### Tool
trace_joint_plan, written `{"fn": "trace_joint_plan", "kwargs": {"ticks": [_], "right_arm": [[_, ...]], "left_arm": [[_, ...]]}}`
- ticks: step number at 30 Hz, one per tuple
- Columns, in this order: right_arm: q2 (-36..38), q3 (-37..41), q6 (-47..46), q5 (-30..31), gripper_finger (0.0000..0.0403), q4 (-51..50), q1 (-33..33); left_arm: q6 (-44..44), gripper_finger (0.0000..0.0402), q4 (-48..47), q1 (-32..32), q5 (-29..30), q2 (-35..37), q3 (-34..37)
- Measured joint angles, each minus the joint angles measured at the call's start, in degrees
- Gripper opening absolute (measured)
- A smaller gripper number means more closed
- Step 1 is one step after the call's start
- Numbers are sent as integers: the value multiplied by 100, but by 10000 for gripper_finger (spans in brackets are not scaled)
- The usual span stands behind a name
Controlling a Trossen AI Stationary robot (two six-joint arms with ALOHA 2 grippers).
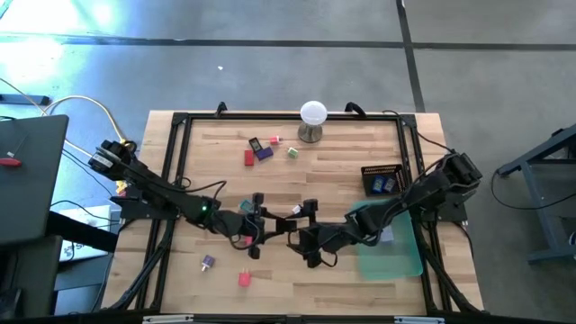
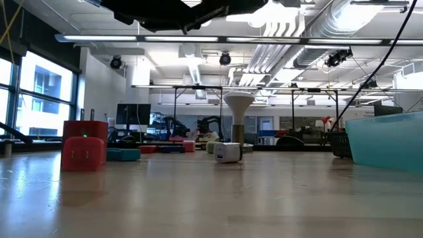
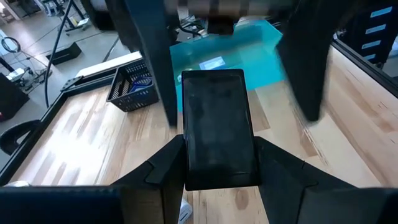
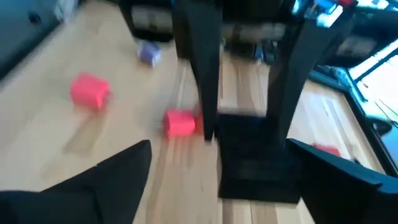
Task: Pick & Place Office items
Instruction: Put the black charger adapter into the green bin
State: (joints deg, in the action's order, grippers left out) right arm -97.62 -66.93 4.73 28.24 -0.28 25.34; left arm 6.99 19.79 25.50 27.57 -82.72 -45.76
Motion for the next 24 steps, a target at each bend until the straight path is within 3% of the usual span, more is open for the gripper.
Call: {"fn": "trace_joint_plan", "kwargs": {"ticks": [11,22,24], "right_arm": [[1,2,-30,10,235,140,-114],[3,2,98,40,145,97,-111],[8,2,118,39,144,75,-111]], "left_arm": [[6,154,-11,0,2,0,-2],[8,154,-26,2,4,0,-2],[8,154,-27,2,9,0,-2]]}}
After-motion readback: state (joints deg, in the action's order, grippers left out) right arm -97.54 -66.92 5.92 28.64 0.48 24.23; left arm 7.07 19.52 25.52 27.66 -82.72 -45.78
